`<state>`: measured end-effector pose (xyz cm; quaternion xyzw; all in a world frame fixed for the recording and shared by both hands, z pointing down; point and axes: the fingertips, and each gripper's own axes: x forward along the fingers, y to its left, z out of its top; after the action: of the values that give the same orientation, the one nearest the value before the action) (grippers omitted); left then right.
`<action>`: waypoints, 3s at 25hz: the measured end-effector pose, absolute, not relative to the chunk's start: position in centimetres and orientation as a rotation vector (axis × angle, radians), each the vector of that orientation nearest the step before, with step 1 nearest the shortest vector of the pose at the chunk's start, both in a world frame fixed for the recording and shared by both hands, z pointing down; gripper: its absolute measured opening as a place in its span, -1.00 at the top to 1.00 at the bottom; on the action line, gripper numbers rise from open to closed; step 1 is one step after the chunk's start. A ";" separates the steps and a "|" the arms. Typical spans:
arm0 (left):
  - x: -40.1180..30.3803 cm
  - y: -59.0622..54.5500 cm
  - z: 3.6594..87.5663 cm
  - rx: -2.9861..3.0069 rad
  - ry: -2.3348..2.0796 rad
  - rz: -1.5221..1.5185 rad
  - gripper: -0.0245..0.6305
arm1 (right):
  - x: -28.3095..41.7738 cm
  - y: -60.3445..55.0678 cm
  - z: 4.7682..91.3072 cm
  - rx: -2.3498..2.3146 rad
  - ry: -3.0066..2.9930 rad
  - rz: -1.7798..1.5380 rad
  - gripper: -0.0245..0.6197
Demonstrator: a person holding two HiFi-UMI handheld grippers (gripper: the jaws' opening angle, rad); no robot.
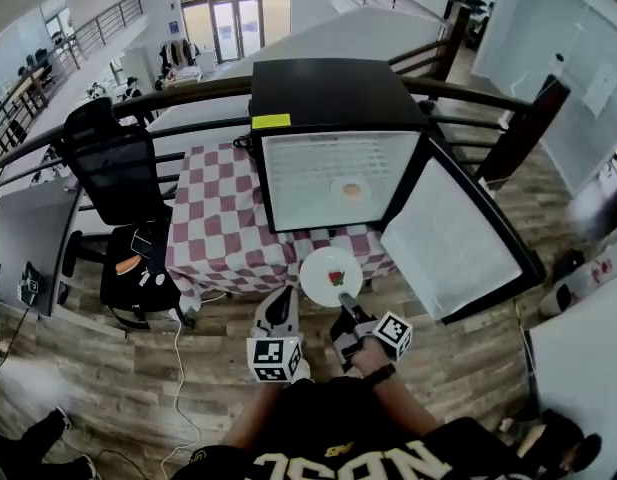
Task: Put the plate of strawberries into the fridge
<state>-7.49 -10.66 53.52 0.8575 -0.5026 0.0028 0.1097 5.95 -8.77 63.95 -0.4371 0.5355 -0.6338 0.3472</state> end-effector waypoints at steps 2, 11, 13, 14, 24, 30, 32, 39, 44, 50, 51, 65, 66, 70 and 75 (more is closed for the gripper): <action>-8.1 -11.7 54.2 2.483 -1.471 -0.005 0.87 | 5.8 -9.9 64.4 -1.138 1.367 -1.632 0.83; -7.2 -16.7 56.5 2.439 -1.428 0.010 0.87 | 5.5 -13.8 66.9 -1.192 1.375 -1.690 0.83; -6.5 -17.9 57.6 2.433 -1.422 0.039 0.87 | 5.9 -15.1 67.8 -1.211 1.386 -1.707 0.83; -6.1 -18.8 57.8 2.430 -1.422 0.051 0.87 | 6.3 -16.1 68.1 -1.220 1.393 -1.715 0.83; -5.2 -26.7 57.6 2.423 -1.503 0.119 0.87 | 6.7 -25.4 69.7 -1.178 1.515 -1.717 0.83; -5.1 -28.8 59.6 2.363 -1.504 0.174 0.87 | 6.8 -27.9 72.0 -1.166 1.451 -1.770 0.83; -5.2 -29.5 60.0 2.367 -1.518 0.173 0.87 | 6.9 -28.5 72.7 -1.175 1.436 -1.778 0.83; -5.5 -30.8 60.9 2.349 -1.526 0.192 0.87 | 6.5 -31.0 74.5 -1.174 1.378 -1.806 0.83; -5.6 -31.5 61.1 2.348 -1.526 0.203 0.87 | 6.7 -33.1 75.9 -1.176 1.347 -1.787 0.83; -5.5 -32.2 61.0 2.356 -1.530 0.208 0.87 | 7.1 -35.4 76.8 -1.187 1.324 -1.760 0.83; -5.5 -32.2 61.1 2.355 -1.528 0.211 0.87 | 7.1 -35.7 77.1 -1.191 1.312 -1.762 0.83; -5.8 -32.5 61.3 2.346 -1.538 0.229 0.87 | 6.8 -39.6 77.9 -1.279 1.297 -1.738 0.83; -5.9 -32.5 61.4 2.344 -1.538 0.228 0.87 | 6.7 -39.9 77.9 -1.289 1.303 -1.736 0.83; -6.0 -32.4 61.9 2.325 -1.530 0.234 0.87 | 6.3 -40.9 78.0 -1.296 1.326 -1.743 0.83; -6.0 -32.4 61.8 2.322 -1.522 0.230 0.87 | 6.0 -41.7 78.0 -1.319 1.330 -1.747 0.83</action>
<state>-6.03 -32.36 61.81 0.8203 -0.5378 0.0811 0.1769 6.02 -41.71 78.02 -0.4933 0.4976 -0.6537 0.2860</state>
